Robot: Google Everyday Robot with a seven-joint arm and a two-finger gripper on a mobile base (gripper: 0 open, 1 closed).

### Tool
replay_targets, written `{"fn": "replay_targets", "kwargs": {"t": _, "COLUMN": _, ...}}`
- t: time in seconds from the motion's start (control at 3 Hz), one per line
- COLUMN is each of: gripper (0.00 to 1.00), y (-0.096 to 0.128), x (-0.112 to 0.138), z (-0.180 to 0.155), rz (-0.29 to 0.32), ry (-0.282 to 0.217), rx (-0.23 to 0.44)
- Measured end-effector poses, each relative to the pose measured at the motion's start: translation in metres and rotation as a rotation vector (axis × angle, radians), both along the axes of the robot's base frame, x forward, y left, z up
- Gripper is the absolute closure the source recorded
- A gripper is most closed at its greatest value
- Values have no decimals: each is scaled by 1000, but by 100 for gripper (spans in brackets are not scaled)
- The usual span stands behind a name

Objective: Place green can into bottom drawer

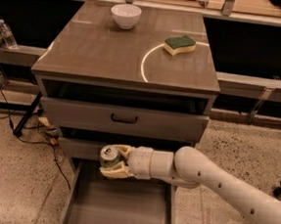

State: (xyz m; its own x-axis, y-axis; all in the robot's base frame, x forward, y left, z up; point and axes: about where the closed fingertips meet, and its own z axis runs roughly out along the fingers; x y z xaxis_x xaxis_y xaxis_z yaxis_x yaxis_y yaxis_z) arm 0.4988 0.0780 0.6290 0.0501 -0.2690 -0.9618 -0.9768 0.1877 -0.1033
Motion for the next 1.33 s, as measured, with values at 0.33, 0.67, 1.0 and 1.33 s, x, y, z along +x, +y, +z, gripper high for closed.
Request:
{"fn": "replay_targets", "kwargs": {"t": 0.33, "gripper": 100, "y": 8, "x": 26, "z": -75, "rz": -52, "ry": -41, "rx": -16}}
{"fn": "replay_targets", "kwargs": {"t": 0.67, "gripper": 100, "y": 4, "x": 50, "z": -160, "rz": -78, "ry": -50, "rx": -78}}
{"fn": "replay_targets", "kwargs": {"t": 1.0, "gripper": 100, "y": -5, "x": 60, "z": -205, "rz": -87, "ry": -41, "rx": -115}}
{"fn": "replay_targets", "kwargs": {"t": 1.33, "gripper": 100, "y": -7, "x": 60, "z": -213, "rz": -91, "ry": -39, "rx": -128}}
